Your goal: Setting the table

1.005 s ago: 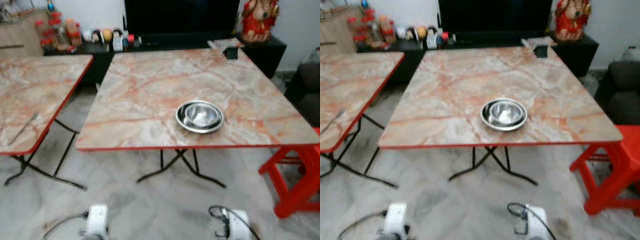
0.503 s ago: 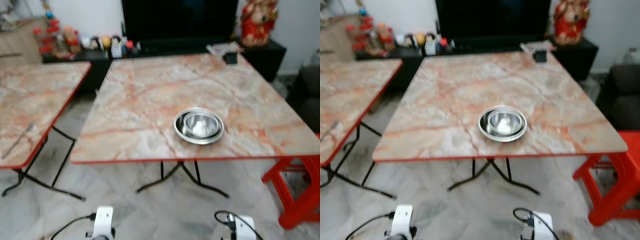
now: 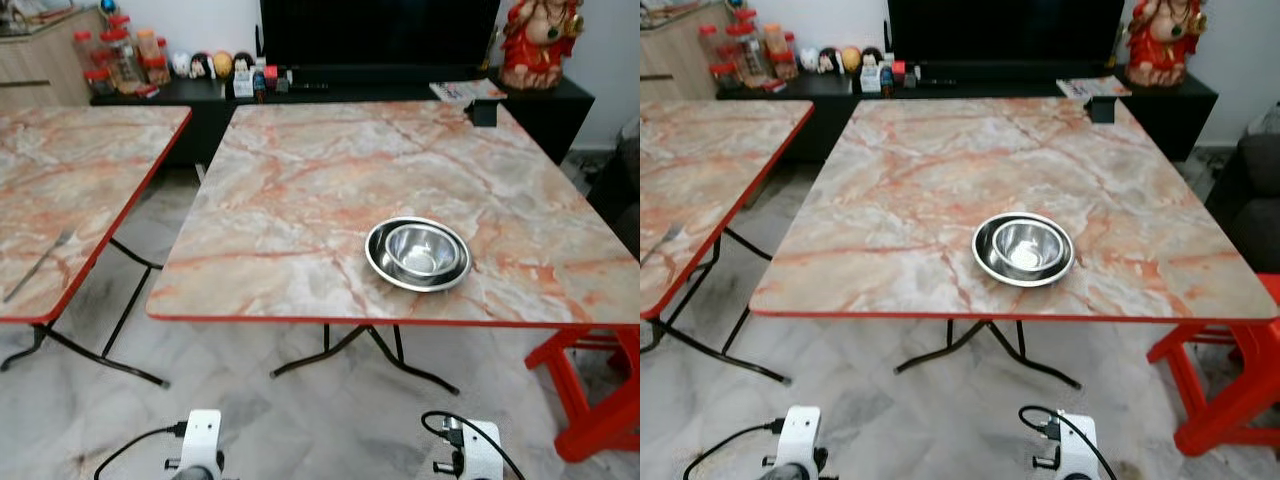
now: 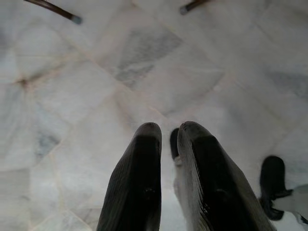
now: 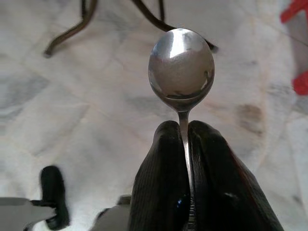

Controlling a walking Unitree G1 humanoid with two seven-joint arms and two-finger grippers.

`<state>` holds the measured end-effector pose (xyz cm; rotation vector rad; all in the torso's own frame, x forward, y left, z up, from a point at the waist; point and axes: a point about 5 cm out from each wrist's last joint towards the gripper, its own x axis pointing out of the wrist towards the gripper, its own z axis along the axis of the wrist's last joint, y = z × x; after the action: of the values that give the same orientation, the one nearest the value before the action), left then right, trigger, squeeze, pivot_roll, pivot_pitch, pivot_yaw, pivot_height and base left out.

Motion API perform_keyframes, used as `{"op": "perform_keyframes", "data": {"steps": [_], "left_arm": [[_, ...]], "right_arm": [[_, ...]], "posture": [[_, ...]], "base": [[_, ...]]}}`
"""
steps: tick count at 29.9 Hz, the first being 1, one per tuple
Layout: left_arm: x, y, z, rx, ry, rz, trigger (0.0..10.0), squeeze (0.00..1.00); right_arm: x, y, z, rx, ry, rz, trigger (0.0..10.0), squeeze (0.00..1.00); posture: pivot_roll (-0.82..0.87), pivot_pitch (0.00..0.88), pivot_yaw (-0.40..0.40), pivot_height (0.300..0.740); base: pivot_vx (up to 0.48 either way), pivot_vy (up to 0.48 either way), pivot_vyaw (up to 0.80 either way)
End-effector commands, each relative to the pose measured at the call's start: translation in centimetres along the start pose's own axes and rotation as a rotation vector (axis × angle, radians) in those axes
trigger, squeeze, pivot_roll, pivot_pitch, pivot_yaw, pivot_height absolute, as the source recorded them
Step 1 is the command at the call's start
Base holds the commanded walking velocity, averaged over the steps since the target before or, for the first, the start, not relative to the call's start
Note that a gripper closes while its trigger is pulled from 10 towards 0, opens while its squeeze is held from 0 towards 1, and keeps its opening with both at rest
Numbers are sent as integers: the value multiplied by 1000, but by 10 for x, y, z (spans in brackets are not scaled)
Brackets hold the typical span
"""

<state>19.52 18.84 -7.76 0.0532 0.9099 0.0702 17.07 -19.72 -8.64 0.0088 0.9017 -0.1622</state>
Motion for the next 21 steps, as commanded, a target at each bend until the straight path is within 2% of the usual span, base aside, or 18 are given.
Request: {"op": "perform_keyframes", "data": {"steps": [1, 21], "left_arm": [[0, -1, -1, 17, 7, 0, 10000, 0], [0, 0, -3, 12, 8, 3, 10000, 0]], "right_arm": [[1, -1, 4, -5, -12, -1, 10000, 0], [1, -3, 5, -2, -20, -6, 10000, 0]], "posture": [[-92, 0, 7, 740], [-93, 0, 5, 740]], "base": [[0, -322, 0], [0, -323, 0]]}}
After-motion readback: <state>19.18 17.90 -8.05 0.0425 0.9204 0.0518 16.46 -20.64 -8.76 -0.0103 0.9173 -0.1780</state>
